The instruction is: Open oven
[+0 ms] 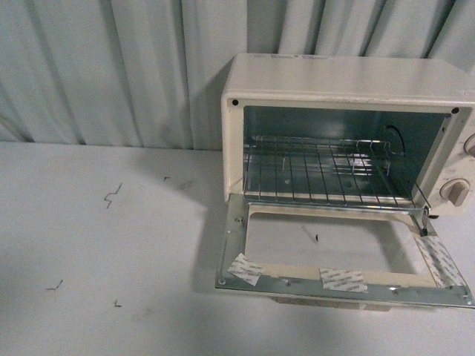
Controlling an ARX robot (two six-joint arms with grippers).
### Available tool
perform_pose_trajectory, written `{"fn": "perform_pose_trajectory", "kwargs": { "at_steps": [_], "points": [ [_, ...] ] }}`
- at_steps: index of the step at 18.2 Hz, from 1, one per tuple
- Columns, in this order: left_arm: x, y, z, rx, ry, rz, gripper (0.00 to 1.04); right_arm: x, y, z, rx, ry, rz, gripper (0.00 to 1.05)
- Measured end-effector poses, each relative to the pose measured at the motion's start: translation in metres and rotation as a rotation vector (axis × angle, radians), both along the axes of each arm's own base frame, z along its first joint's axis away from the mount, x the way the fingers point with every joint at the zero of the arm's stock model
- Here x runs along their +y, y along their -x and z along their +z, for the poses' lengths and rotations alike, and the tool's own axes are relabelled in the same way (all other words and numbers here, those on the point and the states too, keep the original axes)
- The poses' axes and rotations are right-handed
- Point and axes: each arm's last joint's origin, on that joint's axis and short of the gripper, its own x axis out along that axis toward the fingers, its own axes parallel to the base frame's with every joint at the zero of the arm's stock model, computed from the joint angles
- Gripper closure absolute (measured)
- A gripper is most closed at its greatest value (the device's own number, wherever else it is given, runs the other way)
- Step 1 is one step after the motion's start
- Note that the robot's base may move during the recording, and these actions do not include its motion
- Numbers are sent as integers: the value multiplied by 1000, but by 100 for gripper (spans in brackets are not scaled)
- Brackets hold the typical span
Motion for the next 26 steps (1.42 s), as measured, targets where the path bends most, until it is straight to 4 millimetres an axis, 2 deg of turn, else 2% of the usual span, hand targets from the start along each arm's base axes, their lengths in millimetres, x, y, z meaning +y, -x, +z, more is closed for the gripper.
{"fn": "perform_pose_trajectory", "kwargs": {
  "at_steps": [3,17,18,19,26],
  "points": [
    [0,5,4,-23,0,-3,103,0,0,0,2,0,0,6],
    [0,5,1,-3,0,1,103,0,0,0,0,0,0,6],
    [0,5,1,-3,0,1,99,0,0,0,0,0,0,6],
    [0,5,1,-3,0,1,88,0,0,0,0,0,0,6],
    [0,5,1,-3,0,1,5,0,0,0,0,0,0,6]
  ]
}}
